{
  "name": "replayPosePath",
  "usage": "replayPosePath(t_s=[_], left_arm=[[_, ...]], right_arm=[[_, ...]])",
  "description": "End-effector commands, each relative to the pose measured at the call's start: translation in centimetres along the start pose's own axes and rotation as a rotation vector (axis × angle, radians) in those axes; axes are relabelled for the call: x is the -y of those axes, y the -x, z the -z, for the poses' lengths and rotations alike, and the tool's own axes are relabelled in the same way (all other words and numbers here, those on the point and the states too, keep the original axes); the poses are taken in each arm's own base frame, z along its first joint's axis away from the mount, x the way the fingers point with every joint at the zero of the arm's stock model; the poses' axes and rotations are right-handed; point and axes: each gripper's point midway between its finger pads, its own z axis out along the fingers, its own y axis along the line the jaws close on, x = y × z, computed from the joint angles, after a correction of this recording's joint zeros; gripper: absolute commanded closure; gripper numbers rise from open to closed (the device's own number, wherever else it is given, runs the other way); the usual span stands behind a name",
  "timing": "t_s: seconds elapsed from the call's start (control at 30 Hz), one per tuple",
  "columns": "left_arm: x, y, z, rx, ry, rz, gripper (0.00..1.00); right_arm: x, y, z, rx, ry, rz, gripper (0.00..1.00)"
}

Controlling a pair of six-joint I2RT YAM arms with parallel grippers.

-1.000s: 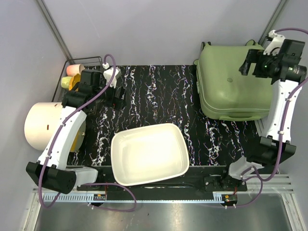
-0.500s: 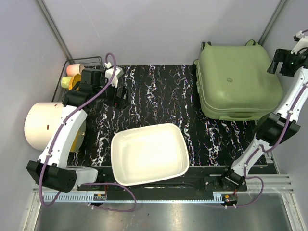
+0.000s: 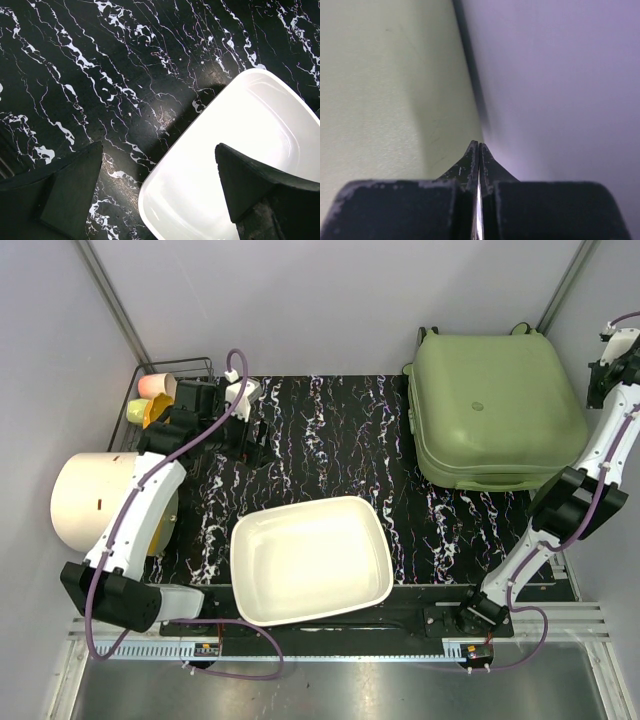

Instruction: Open, take out, and arrange the luggage

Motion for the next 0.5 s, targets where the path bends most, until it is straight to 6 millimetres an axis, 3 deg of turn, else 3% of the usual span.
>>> replayPosePath(t_s=[0.0,0.2,0.47], left_arm=[[0.5,2.8,0.4,0.078,-0.031,-0.047,0.01],[0.5,2.9,0.4,0.08,-0.038,-0.05,0.01],[0.7,2.7,0.2,0.068,-0.054,-0.045,0.01]], right_arm=[[2.9,1.6,0.4,0.05,-0.12,0.11,1.0],[1.4,0.5,-2.3,0.024,-0.021,0.152,1.0],[-1.0,-4.4,-6.2,-0.09,0.099,0.228,1.0]])
